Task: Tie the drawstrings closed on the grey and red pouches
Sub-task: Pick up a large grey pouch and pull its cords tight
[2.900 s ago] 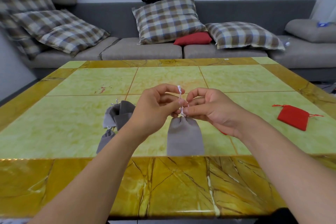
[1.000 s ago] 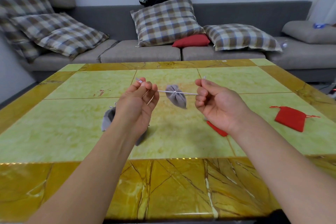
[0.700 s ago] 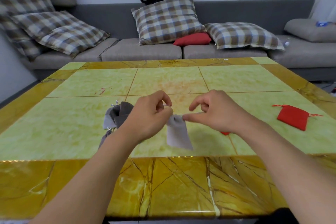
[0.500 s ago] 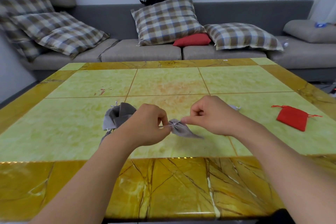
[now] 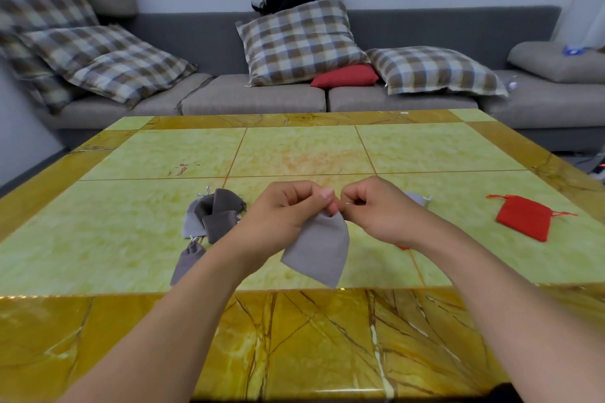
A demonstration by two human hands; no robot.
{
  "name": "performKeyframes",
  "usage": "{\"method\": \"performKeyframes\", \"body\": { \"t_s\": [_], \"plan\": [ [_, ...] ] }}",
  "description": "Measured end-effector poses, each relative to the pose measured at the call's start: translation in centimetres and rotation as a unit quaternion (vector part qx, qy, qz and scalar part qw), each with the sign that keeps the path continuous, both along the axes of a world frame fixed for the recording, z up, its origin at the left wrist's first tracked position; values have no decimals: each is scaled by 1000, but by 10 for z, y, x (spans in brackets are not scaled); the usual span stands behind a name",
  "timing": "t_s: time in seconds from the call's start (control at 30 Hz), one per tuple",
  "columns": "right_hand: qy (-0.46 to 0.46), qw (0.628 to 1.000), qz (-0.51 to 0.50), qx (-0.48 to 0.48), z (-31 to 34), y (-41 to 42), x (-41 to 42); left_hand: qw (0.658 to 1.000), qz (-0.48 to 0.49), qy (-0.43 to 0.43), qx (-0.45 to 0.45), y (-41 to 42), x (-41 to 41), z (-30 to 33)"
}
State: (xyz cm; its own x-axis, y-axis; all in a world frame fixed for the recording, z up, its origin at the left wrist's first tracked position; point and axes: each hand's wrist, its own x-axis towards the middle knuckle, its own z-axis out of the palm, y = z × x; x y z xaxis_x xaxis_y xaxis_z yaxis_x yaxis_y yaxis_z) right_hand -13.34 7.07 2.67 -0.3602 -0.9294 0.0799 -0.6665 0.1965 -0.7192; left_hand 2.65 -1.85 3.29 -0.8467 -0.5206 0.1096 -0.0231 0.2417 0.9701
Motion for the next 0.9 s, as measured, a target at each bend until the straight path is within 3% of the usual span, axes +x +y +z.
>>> {"method": "performKeyframes", "body": {
  "t_s": [0.17,0.33,0.57,0.7,0.9],
  "plan": [
    [19,999,2,-47,3,5,-10,999,13,-1,35,-6,1,-2],
    [-54,993,36,-93,12,13,-11,999,20,8,33,-11,3,0],
    [51,985,56,-153,14,16,0,994,102,35,24,-11,1,-4],
    [83,974,65,-199,18,17,8,994,55,-13,-93,-11,2,-6],
    [210,966,73,-135,27,18,11,998,22,-29,-46,-9,7,-1]
  ]
}}
